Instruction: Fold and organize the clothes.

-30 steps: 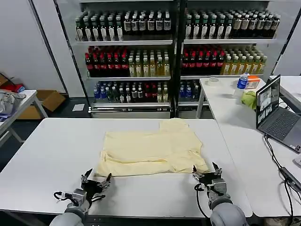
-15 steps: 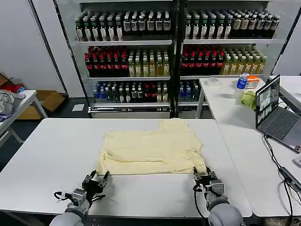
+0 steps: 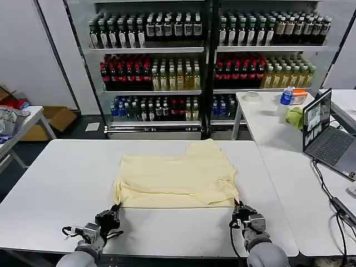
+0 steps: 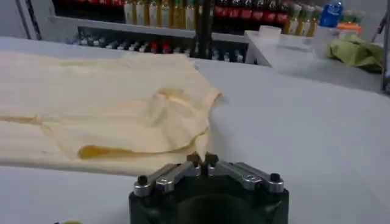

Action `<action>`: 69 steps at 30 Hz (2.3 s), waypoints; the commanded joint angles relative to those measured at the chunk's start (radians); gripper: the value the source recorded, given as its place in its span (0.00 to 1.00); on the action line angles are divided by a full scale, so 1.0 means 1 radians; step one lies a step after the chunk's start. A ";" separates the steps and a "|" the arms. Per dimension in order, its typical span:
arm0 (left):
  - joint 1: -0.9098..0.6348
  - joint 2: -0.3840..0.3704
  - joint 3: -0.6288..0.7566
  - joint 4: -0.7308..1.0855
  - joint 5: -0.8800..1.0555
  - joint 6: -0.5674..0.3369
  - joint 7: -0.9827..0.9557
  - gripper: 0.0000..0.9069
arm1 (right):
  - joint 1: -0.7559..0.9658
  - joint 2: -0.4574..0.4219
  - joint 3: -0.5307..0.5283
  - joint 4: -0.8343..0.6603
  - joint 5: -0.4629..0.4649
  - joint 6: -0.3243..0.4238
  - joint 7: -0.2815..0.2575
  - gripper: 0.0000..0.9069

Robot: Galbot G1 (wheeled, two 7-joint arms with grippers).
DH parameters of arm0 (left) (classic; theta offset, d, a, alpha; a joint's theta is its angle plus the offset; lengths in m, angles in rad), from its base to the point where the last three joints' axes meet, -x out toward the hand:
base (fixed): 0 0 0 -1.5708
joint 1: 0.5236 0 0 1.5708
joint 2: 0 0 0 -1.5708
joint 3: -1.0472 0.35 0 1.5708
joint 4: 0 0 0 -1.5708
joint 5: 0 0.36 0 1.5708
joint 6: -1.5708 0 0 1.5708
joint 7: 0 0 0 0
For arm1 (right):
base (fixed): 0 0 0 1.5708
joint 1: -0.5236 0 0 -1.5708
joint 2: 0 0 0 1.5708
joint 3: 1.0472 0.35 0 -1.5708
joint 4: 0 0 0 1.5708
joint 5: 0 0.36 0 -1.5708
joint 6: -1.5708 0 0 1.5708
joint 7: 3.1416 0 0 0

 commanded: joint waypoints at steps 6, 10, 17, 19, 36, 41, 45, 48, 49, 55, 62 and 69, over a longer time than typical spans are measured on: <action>0.077 0.004 -0.027 -0.101 0.002 -0.003 -0.001 0.01 | -0.183 -0.012 0.047 0.152 -0.026 0.000 -0.005 0.00; 0.143 0.003 -0.040 -0.162 0.006 -0.003 -0.002 0.01 | -0.250 -0.015 0.063 0.204 -0.047 0.001 -0.006 0.00; 0.283 0.003 -0.072 -0.261 0.015 -0.009 -0.005 0.01 | -0.383 -0.019 0.112 0.286 -0.096 0.012 -0.024 0.00; 0.317 0.000 -0.077 -0.274 0.019 -0.012 -0.007 0.01 | -0.414 -0.019 0.121 0.304 -0.102 0.012 -0.025 0.00; 0.503 0.008 -0.106 -0.342 0.060 -0.024 -0.014 0.01 | -0.585 -0.021 0.140 0.406 -0.185 -0.012 -0.045 0.00; 0.517 0.012 -0.110 -0.354 0.063 -0.021 -0.016 0.68 | -0.587 -0.020 0.144 0.425 -0.189 -0.022 -0.040 1.00; 0.524 0.011 -0.120 -0.371 0.060 -0.007 -0.026 1.00 | -0.582 -0.031 0.184 0.456 -0.185 0.011 -0.044 1.00; 0.525 0.013 -0.139 -0.389 0.053 -0.002 -0.028 1.00 | -0.578 -0.050 0.231 0.485 -0.167 0.028 -0.055 1.00; 0.525 0.014 -0.149 -0.394 0.049 -0.001 -0.028 1.00 | -0.570 -0.058 0.242 0.490 -0.158 0.027 -0.056 1.00; 0.508 0.031 -0.216 -0.403 0.034 0.003 -0.058 1.00 | -0.476 -0.091 0.282 0.475 -0.075 0.022 -0.043 1.00; 0.354 0.087 -0.248 -0.365 -0.097 0.042 -0.089 1.00 | -0.174 -0.141 0.173 0.295 0.084 -0.028 0.046 1.00; 0.123 0.144 -0.156 -0.232 -0.254 0.091 -0.113 1.00 | 0.124 -0.172 0.012 0.110 0.187 -0.071 0.096 1.00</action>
